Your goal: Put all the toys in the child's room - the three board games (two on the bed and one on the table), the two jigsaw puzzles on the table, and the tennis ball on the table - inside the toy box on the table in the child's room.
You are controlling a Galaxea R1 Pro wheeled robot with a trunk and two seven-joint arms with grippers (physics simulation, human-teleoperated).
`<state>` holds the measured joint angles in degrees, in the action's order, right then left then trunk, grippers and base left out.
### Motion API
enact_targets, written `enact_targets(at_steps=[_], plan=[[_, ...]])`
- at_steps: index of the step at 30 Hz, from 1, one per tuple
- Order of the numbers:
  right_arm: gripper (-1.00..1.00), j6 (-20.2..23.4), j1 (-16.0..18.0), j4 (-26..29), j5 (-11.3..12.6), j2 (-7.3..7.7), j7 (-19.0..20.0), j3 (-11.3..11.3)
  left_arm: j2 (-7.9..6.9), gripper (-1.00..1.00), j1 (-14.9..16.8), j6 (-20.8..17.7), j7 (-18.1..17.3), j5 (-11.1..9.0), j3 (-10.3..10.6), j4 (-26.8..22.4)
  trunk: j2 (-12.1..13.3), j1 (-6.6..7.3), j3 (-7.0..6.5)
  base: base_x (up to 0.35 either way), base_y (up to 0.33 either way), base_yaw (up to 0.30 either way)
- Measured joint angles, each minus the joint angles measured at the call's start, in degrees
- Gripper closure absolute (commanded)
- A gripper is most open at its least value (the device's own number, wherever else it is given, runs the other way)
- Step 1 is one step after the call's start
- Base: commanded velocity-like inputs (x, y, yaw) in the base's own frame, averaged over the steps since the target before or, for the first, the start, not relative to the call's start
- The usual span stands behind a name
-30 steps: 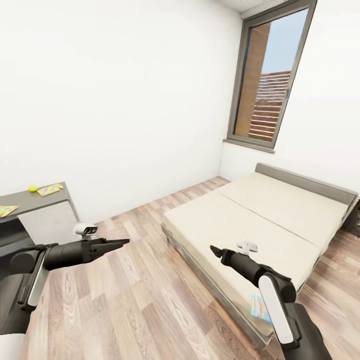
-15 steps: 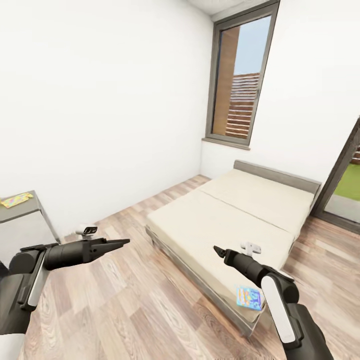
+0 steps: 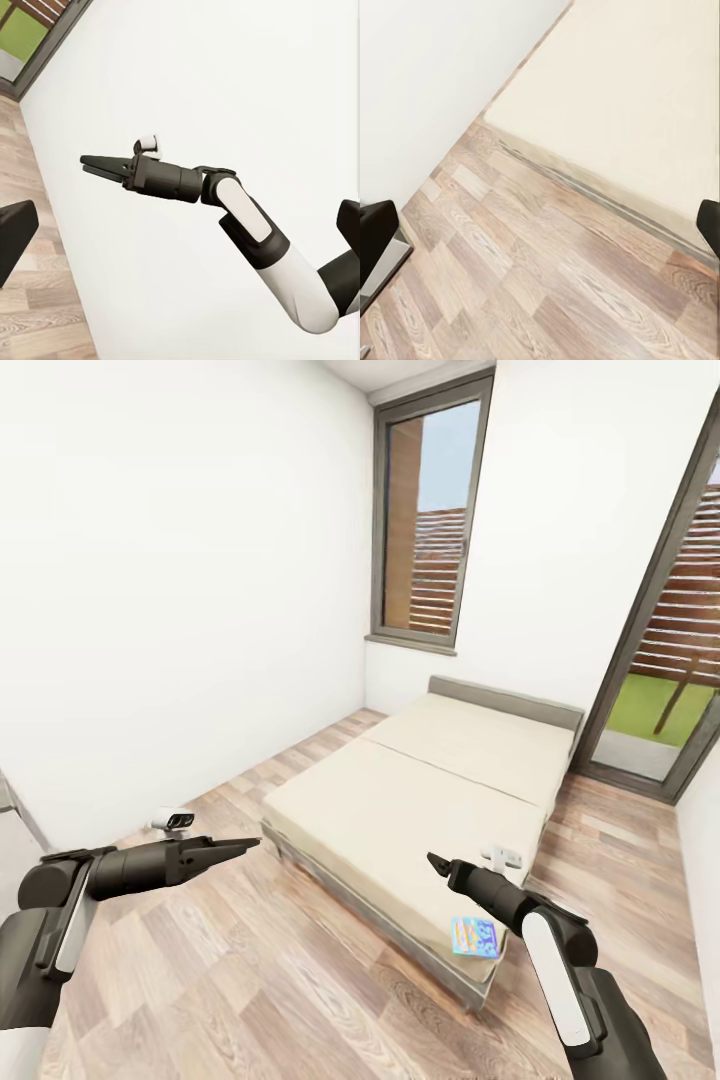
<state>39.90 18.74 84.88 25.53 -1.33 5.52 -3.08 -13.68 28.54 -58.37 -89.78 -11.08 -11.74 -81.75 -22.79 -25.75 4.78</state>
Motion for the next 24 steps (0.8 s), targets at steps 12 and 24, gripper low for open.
enact_targets(at_steps=[12, 24], plan=[[-1.0, 0.0, 0.0, -0.1, 0.0, 0.0, 0.0, 0.0, 0.0, -1.0, 0.0, 0.0, 0.0, 0.0, 0.0, 0.0, 0.0, 0.0, 0.0, 0.0, 0.017, -0.28], [-1.0, 0.0, 0.0, -0.1, 0.0, 0.01, 0.0, 0.0, 0.0, -1.0, 0.0, 0.0, 0.0, 0.0, 0.0, 0.0, 0.0, 0.0, 0.0, 0.0, 0.186, -0.28]])
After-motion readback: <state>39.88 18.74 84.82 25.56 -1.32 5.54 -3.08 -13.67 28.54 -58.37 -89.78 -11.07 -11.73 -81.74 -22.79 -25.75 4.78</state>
